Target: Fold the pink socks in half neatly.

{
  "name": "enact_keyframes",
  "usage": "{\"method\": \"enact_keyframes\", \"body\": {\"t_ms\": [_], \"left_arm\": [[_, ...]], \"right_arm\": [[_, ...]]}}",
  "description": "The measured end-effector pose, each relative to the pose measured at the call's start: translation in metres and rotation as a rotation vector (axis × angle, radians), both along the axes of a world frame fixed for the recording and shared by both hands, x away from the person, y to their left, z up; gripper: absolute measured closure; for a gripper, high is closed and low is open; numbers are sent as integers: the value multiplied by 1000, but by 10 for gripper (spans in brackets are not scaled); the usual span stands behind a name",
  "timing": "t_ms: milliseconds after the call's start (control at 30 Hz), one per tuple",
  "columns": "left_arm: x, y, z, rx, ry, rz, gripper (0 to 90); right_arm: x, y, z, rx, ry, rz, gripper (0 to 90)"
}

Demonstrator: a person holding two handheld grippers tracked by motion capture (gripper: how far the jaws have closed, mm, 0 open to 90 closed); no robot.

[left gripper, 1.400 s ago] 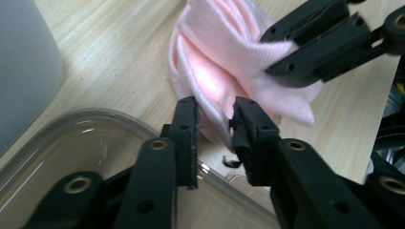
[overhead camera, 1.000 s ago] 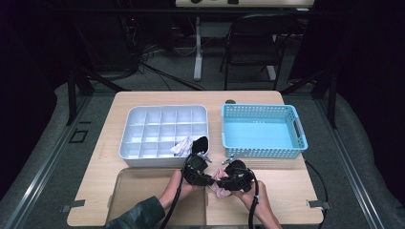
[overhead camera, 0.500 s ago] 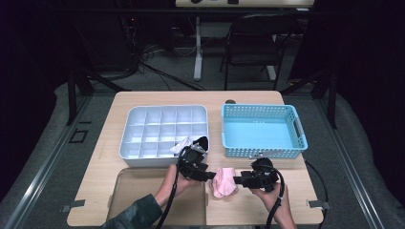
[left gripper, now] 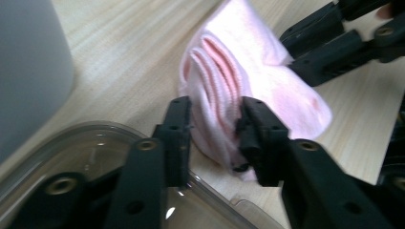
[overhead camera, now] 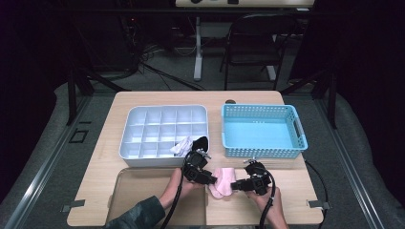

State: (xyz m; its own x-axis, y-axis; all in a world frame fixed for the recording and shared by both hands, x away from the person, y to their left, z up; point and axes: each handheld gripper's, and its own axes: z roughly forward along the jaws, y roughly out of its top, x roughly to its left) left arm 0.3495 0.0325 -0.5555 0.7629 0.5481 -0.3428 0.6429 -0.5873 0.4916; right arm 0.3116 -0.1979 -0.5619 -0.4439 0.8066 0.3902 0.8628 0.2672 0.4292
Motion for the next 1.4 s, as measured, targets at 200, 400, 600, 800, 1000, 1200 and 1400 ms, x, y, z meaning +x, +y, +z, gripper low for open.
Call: {"method": "enact_keyframes", "body": {"t_ms": [200,400,600,800,1000,1200,1400], "left_arm": [[-1,0,-5,-2,-11,6,762],[-2,0,-7,-15,-20,14,786],[-2,0,-7,-17,-18,20,787],[-1,0,-9,-24,-12,27,779],[1,5,-6,-26,7,32,726],[2,14,10,-54,-23,67,600],[-2,8,16,-97,-50,83,499]], "right_arm": [[-1,4,0,6,-23,-4,839],[-9,11,18,-10,-129,10,857],[-18,29,32,-15,-203,65,861],[-18,48,22,-47,-178,128,861],[-19,53,14,-73,-170,141,858],[-18,54,11,-72,-171,145,854],[-18,56,11,-71,-174,140,852]]}}
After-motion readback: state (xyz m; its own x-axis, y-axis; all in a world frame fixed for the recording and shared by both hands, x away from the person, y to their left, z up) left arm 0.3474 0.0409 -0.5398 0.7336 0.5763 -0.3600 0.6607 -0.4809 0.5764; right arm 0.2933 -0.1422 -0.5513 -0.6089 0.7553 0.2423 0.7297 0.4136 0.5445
